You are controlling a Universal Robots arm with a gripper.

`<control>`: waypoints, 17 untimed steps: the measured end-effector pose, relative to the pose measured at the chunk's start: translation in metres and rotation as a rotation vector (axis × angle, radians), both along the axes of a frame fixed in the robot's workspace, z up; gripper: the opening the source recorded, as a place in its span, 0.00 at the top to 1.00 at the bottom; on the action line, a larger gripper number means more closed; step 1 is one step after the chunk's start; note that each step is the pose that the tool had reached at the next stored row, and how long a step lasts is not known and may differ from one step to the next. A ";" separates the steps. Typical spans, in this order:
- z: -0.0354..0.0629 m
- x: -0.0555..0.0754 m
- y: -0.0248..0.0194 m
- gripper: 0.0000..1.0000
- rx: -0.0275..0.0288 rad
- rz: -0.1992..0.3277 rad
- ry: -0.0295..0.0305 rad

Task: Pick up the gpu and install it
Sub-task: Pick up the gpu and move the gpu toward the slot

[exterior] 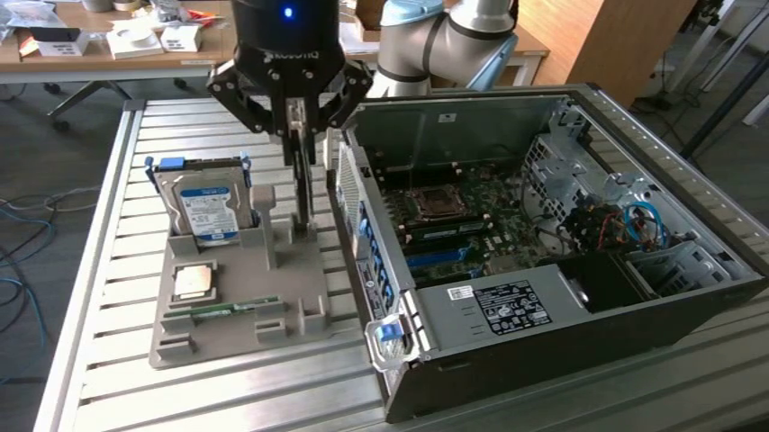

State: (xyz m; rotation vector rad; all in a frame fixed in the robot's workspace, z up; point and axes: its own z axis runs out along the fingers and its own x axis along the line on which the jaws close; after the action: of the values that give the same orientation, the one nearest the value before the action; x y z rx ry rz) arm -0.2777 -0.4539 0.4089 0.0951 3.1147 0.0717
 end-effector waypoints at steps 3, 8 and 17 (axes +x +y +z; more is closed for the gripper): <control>0.0106 0.000 0.0000 0.74 -0.0001 0.000 0.0000; 0.0173 0.000 0.0000 0.74 0.0001 0.000 -0.0001; 0.0174 0.021 0.0000 0.74 0.0000 0.000 0.0004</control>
State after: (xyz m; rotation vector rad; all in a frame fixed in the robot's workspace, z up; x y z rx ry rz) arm -0.2566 -0.4539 0.4262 0.0949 3.1151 0.0718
